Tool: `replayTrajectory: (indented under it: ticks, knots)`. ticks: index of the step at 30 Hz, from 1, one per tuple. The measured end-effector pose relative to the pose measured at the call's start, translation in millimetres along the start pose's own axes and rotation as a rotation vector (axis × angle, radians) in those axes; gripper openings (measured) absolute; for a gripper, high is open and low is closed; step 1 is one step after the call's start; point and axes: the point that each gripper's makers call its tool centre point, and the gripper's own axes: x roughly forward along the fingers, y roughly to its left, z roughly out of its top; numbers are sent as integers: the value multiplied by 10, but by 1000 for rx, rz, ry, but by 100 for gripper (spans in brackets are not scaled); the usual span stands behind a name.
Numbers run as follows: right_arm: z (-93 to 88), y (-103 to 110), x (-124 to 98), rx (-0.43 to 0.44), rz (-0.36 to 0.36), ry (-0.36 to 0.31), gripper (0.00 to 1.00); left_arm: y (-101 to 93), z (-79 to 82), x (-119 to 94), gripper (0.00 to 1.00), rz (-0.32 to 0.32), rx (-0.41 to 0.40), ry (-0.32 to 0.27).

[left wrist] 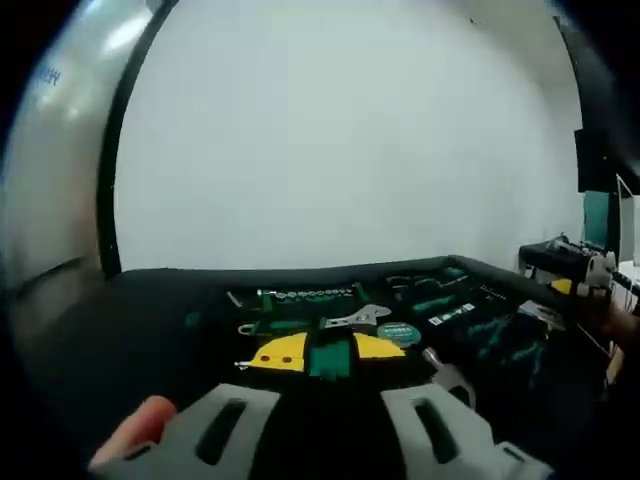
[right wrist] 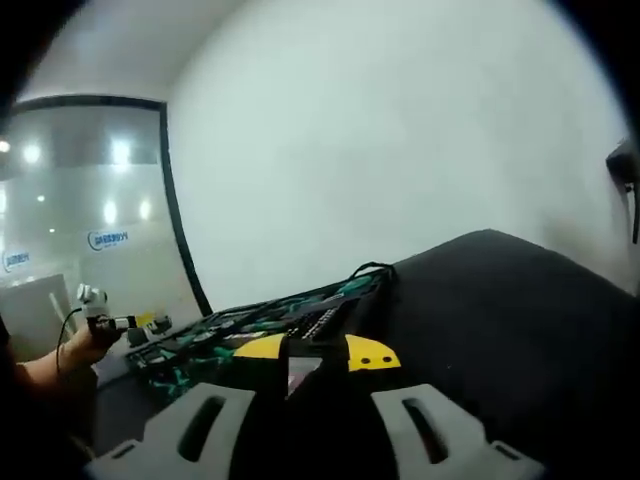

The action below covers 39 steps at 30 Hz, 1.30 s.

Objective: Pick up the tools and put them into their designated positions in the toolbox.

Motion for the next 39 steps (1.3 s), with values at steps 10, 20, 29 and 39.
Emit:
replayTrajectory:
  ticks: [10,20,29,39]
  knots:
    - [72,21,-32,-27,-10,-26,21,-27,-154,-390,15,-37,-10,-133]
    - [129,288,-81,-121,64,-57,29,-261,-60,-618,29,-290,-148,-301]
    - [113,664,-70,-250,204,-74,36,-514,-10,-684,60,-413,-59,-352]
    - [80,867,-88,-270,297,-70,53,-584,-74,-633,64,-428,-17,-323]
